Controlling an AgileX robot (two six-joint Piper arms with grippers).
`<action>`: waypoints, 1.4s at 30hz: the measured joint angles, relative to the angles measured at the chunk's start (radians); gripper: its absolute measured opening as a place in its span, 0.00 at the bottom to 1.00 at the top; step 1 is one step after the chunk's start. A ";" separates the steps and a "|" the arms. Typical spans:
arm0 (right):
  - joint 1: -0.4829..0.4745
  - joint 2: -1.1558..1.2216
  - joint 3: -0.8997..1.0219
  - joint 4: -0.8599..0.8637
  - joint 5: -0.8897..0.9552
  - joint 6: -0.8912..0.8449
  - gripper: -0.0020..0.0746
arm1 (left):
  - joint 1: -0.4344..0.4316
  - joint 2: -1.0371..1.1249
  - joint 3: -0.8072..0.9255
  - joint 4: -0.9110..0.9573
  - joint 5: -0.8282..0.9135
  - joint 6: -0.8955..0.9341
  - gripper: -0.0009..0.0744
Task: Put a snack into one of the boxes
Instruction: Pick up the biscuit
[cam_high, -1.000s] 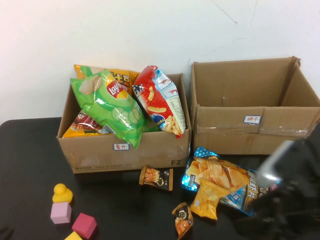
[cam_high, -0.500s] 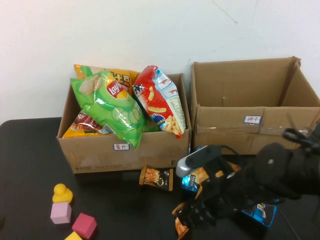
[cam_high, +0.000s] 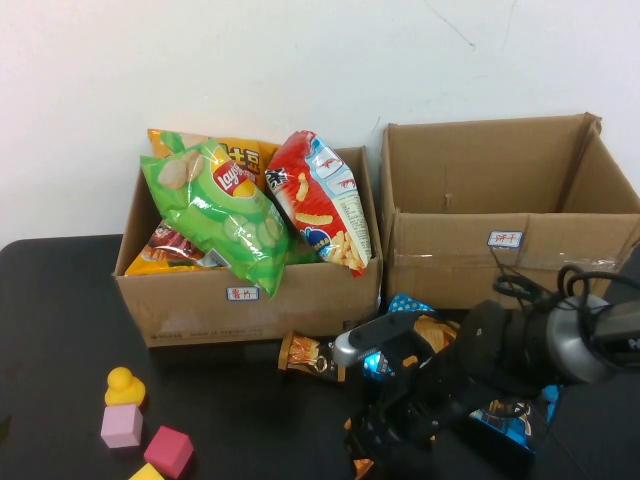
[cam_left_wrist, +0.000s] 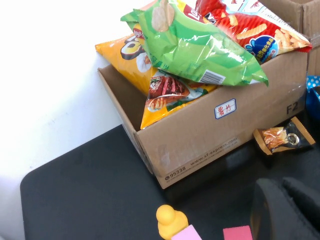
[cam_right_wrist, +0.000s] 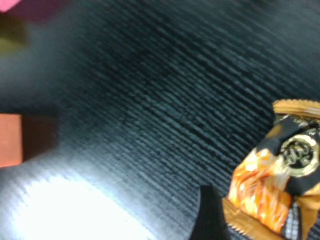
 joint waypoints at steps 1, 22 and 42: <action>0.000 0.007 0.000 0.000 -0.002 0.002 0.64 | 0.000 0.000 0.000 0.000 0.000 0.000 0.01; 0.000 0.093 -0.005 0.000 -0.020 0.004 0.61 | 0.000 0.000 0.000 0.000 0.000 -0.002 0.01; 0.000 0.088 -0.023 0.000 0.006 0.006 0.30 | 0.000 0.000 0.000 0.000 0.004 -0.005 0.01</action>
